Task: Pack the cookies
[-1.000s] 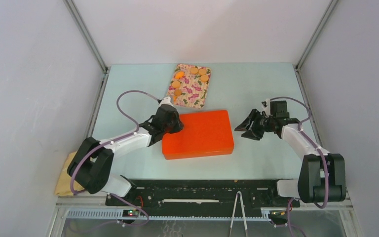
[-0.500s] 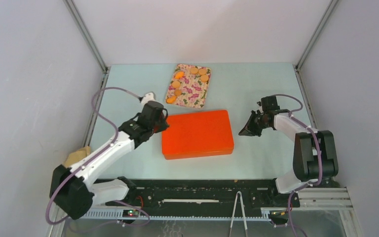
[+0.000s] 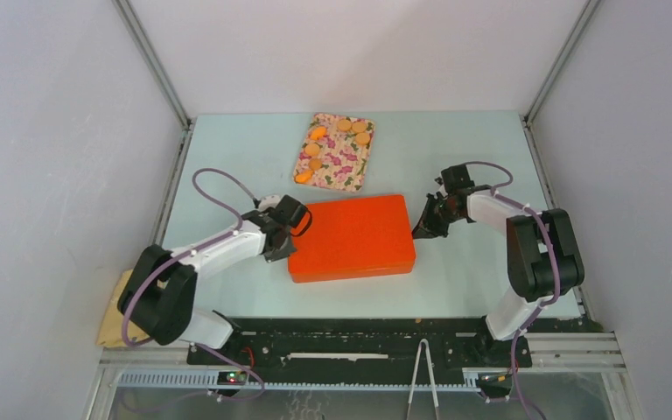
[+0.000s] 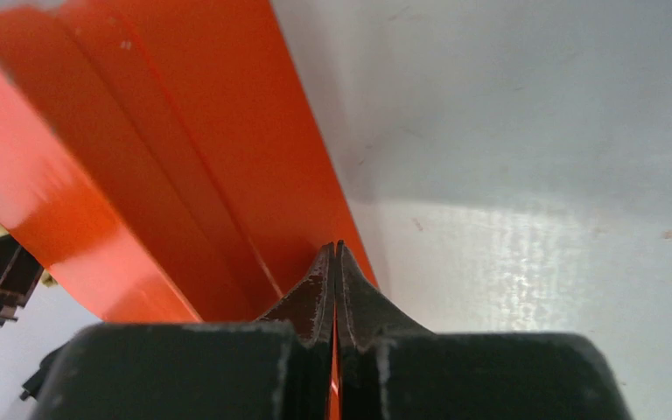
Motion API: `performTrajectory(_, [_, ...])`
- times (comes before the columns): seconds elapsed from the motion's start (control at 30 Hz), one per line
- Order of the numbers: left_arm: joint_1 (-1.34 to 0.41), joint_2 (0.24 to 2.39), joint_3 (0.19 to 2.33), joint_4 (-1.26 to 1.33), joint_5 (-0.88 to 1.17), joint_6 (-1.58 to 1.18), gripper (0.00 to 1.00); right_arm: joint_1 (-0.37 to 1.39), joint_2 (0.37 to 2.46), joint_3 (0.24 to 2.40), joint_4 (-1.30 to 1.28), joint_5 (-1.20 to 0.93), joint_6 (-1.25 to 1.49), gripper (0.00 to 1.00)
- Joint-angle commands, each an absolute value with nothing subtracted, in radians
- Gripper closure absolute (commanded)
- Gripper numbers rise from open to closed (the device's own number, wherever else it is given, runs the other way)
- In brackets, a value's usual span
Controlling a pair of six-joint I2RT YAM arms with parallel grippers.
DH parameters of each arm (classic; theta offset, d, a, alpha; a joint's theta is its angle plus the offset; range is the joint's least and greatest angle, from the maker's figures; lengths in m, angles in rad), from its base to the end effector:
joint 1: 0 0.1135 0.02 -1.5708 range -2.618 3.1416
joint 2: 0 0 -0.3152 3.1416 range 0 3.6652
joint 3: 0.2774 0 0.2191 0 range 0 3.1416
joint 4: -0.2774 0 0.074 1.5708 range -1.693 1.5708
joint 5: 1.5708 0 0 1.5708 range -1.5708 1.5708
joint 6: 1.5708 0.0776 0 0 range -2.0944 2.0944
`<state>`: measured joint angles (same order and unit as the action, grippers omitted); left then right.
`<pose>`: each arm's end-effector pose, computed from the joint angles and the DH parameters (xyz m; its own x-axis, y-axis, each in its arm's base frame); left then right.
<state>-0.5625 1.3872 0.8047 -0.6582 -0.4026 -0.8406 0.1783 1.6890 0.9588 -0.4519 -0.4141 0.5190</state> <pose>0.2011 -0.0908 0.2200 -0.8193 -0.2938 -0.4924 -0.3406 0.9402 0.0057 0.2987 0.0856 0.1964 -0.9458 0.2910 -0.1444 0.1805 0.8402 0.5113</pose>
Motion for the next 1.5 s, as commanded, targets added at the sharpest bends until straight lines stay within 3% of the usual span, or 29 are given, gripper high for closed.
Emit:
performTrajectory(0.0, [-0.61,1.459,0.886,-0.641,-0.36,-0.855,1.0,0.23,1.69,1.002,-0.423,-0.466,0.518,1.0])
performTrajectory(0.23, [-0.636,1.454,0.919,-0.596,-0.316,-0.829,1.0,0.273,1.692,1.016,-0.43,-0.441,0.532,1.0])
performTrajectory(0.57, [-0.609,1.295,0.962,-0.927,-0.665,-0.954,1.0,0.227,1.581,1.046,-0.525,-0.125,0.54,1.0])
performTrajectory(0.83, [-0.628,1.157,0.814,-0.445,-0.25,-0.76,1.0,0.259,1.451,1.076,-0.587,0.093,0.513,1.0])
performTrajectory(1.17, [-0.635,1.429,0.751,-0.275,-0.016,-0.769,1.0,0.473,1.376,1.192,-0.66,0.183,0.401,1.0])
performTrajectory(1.47, [-0.635,1.593,0.752,-0.141,0.173,-0.791,1.0,0.625,1.47,1.244,-0.73,0.184,0.404,1.0])
